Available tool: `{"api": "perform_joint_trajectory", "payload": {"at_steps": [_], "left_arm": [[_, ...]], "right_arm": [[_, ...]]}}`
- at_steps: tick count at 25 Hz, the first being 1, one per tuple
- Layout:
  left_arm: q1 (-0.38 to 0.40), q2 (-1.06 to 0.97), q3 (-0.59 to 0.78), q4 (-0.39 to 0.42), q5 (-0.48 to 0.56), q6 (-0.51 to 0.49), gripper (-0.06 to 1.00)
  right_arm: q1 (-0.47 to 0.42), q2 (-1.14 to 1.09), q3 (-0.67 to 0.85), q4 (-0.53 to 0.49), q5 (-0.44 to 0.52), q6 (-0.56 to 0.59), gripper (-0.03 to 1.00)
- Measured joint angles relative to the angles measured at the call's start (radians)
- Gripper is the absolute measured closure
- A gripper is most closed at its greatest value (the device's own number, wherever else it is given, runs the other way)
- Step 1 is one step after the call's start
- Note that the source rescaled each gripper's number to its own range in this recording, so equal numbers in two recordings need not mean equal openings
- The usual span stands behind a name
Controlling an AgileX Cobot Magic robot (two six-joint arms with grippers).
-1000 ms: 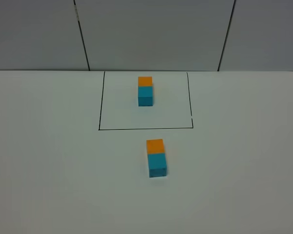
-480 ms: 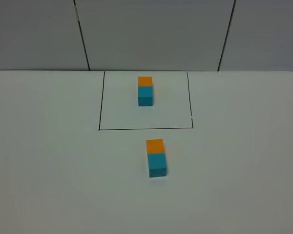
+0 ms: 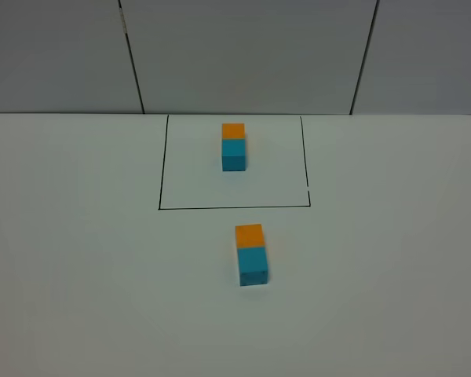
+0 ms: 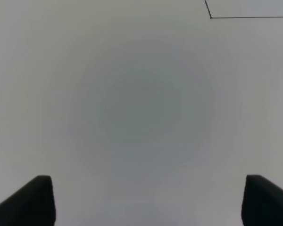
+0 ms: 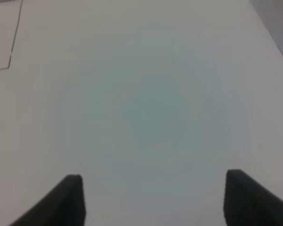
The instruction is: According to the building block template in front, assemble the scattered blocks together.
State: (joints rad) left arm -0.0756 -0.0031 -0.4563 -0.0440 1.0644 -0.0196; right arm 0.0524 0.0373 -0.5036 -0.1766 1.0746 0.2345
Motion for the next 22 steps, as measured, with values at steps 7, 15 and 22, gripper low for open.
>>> {"api": "perform_joint_trajectory", "payload": {"at_steps": [7,15,22], "left_arm": [[0.0,0.0,0.0,0.0,0.0,-0.001,-0.03],[0.0,0.0,0.0,0.0,0.0,-0.001,-0.03],[0.0,0.0,0.0,0.0,0.0,-0.001,-0.03]], "right_arm": [[0.0,0.0,0.0,-0.023,0.0,0.028,0.38],[-0.034,0.0,0.0,-0.029,0.0,0.041,0.38],[-0.034,0.0,0.0,-0.031,0.0,0.042,0.38]]}}
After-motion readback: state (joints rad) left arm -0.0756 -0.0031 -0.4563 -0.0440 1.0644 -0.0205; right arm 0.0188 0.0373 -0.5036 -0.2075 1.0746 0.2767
